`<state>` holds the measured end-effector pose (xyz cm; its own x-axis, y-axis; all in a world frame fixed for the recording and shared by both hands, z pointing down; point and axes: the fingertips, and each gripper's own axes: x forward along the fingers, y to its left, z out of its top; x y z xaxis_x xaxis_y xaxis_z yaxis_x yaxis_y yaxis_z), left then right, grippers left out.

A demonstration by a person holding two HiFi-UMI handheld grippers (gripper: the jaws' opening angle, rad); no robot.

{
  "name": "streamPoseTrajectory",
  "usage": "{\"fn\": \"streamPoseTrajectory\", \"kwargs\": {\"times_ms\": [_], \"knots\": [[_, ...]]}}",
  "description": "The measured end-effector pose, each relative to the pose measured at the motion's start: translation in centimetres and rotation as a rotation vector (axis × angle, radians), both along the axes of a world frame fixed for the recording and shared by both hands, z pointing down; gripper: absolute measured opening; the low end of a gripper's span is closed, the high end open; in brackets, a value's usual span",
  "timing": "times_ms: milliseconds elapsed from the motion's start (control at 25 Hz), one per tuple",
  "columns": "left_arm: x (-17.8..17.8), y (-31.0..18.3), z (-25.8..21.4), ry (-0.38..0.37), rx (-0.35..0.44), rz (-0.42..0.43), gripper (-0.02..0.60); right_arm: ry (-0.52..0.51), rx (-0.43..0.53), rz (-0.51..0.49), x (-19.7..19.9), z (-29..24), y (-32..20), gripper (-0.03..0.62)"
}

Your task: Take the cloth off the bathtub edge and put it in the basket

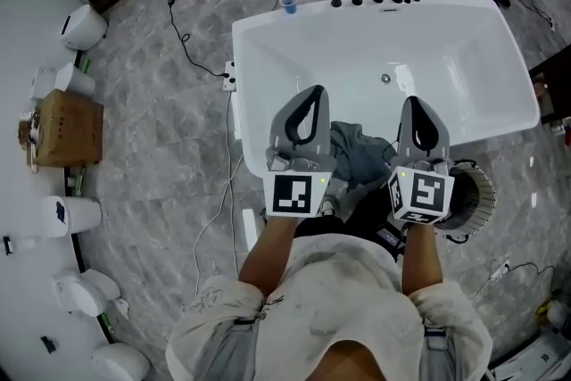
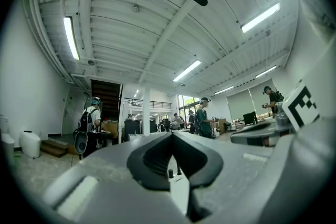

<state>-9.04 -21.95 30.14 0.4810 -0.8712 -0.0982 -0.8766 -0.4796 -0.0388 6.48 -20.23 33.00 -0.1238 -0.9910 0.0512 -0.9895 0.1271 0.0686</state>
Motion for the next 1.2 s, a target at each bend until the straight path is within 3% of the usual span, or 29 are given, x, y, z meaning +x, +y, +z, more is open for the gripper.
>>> {"fn": "streamPoseTrajectory", "kwargs": {"times_ms": [320, 560, 920, 1040, 1200], "knots": [[-0.4, -0.3, 4.2, -0.021, -0.056, 0.008, 0.0, -0.018, -0.148, -0.011, -0.8, 7.3, -0.9, 0.005], [-0.7, -0.3, 8.3, -0.038, -0.114, 0.001, 0.0, -0.069, -0.292, -0.048, -1.7, 14.4, -0.8, 0.042], [-0.7, -0.1, 13.8, -0.051, -0.218, -0.007, 0.0, -0.101, -0.633, -0.178, -4.7, 27.6, 0.8, 0.281], [-0.9, 0.0, 15.1, -0.057, -0.24, -0.011, 0.0, -0.098, -0.719, -0.201, -5.6, 31.2, 1.4, 0.385], [-1.2, 0.3, 16.7, -0.061, -0.271, -0.016, 0.0, -0.097, -0.821, -0.217, -6.4, 35.4, 2.5, 0.475]]}}
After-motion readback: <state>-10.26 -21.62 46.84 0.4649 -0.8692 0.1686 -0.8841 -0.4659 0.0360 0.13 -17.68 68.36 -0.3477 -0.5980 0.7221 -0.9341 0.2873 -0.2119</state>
